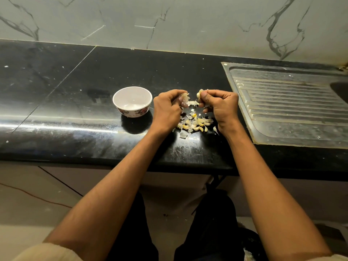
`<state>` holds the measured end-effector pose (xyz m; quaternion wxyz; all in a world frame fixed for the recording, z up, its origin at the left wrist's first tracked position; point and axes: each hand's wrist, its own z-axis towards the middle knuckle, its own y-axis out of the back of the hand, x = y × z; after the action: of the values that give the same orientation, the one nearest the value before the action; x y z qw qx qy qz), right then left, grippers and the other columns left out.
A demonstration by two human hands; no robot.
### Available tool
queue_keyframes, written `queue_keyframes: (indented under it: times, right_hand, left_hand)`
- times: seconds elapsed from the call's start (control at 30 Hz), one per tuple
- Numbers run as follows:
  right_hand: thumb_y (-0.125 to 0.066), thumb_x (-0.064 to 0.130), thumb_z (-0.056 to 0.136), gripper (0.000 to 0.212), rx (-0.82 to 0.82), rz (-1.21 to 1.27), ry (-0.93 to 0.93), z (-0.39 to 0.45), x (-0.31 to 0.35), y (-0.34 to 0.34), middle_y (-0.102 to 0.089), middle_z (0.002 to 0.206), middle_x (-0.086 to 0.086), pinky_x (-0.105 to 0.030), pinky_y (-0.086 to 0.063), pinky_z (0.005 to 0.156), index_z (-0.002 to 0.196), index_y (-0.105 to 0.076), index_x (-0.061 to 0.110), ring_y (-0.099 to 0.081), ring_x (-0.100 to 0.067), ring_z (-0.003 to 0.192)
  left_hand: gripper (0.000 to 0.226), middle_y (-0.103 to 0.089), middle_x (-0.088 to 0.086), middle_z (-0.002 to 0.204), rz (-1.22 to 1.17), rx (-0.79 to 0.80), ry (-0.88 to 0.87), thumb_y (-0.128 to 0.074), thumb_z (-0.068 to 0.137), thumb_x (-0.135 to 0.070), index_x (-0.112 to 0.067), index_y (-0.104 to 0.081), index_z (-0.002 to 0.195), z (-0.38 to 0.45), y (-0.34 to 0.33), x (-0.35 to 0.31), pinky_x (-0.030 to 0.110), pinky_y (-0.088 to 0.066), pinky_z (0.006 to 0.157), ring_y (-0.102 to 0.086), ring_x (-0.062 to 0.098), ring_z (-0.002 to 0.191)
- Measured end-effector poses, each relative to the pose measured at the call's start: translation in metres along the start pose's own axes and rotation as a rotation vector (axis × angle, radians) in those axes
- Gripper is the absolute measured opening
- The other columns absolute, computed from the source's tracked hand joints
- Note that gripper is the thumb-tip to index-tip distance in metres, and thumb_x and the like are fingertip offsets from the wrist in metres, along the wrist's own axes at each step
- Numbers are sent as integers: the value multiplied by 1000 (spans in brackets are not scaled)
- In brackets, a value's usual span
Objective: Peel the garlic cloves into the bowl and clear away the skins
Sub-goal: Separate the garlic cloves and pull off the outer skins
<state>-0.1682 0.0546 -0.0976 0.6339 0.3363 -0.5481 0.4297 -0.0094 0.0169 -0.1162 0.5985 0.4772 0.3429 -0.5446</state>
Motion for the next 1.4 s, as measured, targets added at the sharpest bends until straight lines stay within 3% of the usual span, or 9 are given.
queue_keyframes:
  times: [0.17, 0.27, 0.43, 0.5, 0.6, 0.8, 0.97, 1.23, 1.4]
  right_hand:
    - [-82, 13, 87, 17, -34, -6, -18, 4, -3, 2, -76, 76, -10, -22, -49, 48, 92, -79, -3, -66, -14, 58]
    - [-82, 13, 87, 16, -44, 0, -27, 4, -3, 2, -76, 76, -10, -22, -48, 48, 91, -79, -2, -66, -15, 58]
    - [-83, 14, 86, 10, -37, -4, -39, 2, -2, 1, -77, 77, -10, -23, -49, 48, 86, -79, 5, -66, -17, 60]
    - [-83, 13, 86, 8, -35, -3, -45, 1, -2, 1, -77, 76, -9, -24, -49, 48, 85, -79, 6, -66, -17, 60]
    - [-83, 14, 86, 7, -32, -3, -46, 1, -2, 2, -77, 76, -8, -24, -49, 48, 83, -79, 8, -66, -17, 61]
    - [-84, 14, 86, 9, -29, -12, -46, 1, -2, 2, -77, 76, -9, -24, -49, 48, 84, -79, 6, -66, -17, 60]
    - [-84, 15, 86, 10, -19, -30, -40, 1, -2, 3, -77, 76, -8, -24, -50, 49, 83, -79, 7, -66, -16, 59]
    - [-85, 15, 85, 10, -13, -59, -29, 1, -4, 3, -78, 80, -11, -27, -53, 52, 85, -80, 7, -69, -20, 63]
    - [-85, 12, 84, 8, 7, -95, -4, 0, -5, 4, -78, 79, -12, -28, -55, 56, 88, -81, 6, -71, -19, 67]
  left_hand:
    - [38, -66, 5, 136, 151, 71, -28, -55, 101, -1, -8, -63, 137, 2, 0, -3, 14, -42, 105, -60, 11, 125]
    - [31, -65, -1, 121, 224, 118, -62, -52, 100, 2, -9, -70, 124, 1, -1, -2, 19, -38, 104, -54, 6, 115]
    - [52, -63, -9, 118, 232, 161, -15, -57, 103, -10, -25, -48, 152, 0, -1, -6, 23, -47, 84, -54, 7, 87]
    - [59, -64, -1, 135, 280, 193, -2, -56, 104, -13, -26, -36, 158, 1, -1, -8, 18, -41, 86, -55, 5, 98]
    - [49, -61, 8, 143, 307, 200, -3, -53, 105, -15, -14, -45, 153, 0, -2, -9, 16, -36, 101, -57, 14, 126]
    - [20, -74, 4, 112, 213, 15, 0, -66, 98, -11, -7, -77, 114, 1, 0, -5, 9, -48, 88, -65, 7, 100]
    - [11, -72, -1, 100, 183, -75, 58, -81, 87, -13, -16, -82, 97, 2, 2, -4, 28, -58, 89, -69, 9, 93]
    - [43, -75, -3, 107, 98, -3, 47, -72, 89, 0, -15, -70, 130, 0, 1, -7, 15, -55, 90, -70, 3, 100]
    - [27, -76, -8, 105, 105, 66, -29, -74, 89, -7, -21, -79, 111, -5, 3, -10, 25, -58, 91, -71, 2, 99]
